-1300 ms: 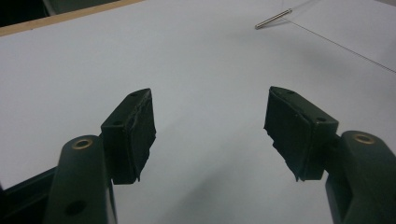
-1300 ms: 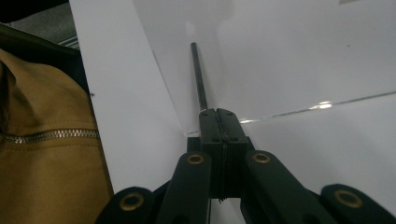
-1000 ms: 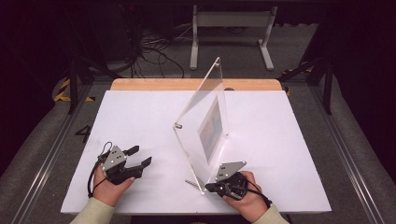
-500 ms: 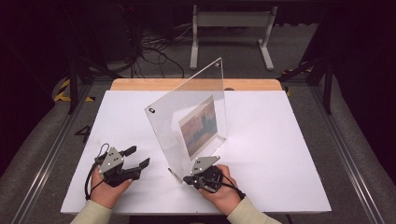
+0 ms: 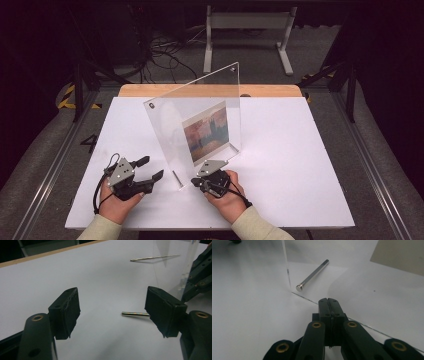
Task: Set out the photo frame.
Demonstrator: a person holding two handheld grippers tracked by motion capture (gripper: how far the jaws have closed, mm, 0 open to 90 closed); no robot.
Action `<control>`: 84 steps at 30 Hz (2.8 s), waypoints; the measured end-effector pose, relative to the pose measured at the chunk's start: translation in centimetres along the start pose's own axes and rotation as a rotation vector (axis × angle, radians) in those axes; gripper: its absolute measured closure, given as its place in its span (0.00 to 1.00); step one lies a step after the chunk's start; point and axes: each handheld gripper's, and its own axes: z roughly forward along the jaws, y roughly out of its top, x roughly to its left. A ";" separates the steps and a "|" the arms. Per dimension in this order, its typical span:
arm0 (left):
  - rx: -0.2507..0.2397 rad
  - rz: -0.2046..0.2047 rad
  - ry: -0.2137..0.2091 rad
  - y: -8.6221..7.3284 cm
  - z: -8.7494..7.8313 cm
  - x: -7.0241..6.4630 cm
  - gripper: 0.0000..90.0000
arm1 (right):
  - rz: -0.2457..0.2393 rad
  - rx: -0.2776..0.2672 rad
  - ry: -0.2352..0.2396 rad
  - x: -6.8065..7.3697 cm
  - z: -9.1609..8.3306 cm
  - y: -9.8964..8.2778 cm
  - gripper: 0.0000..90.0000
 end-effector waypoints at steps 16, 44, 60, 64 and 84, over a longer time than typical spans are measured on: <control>-0.007 -0.019 -0.114 4.4 -0.8 -2.4 0.28 | 0.046 -0.159 -0.064 -4.0 -9.0 0.7 0.76; -0.003 -0.107 -0.049 7.5 1.1 -3.6 0.29 | 0.070 -0.257 -0.072 -15.1 -13.5 4.6 0.24; -0.023 -0.109 -0.138 7.9 0.7 -3.7 0.89 | 0.063 -0.266 0.022 -15.4 -10.8 5.0 0.29; -0.018 -0.110 -0.142 8.0 0.7 -3.8 0.89 | 0.055 -0.256 0.013 -15.4 -11.2 5.0 0.33; -0.075 -0.059 -0.127 10.3 0.9 -1.6 0.74 | 0.097 -0.336 -0.040 -12.2 -15.8 2.7 0.64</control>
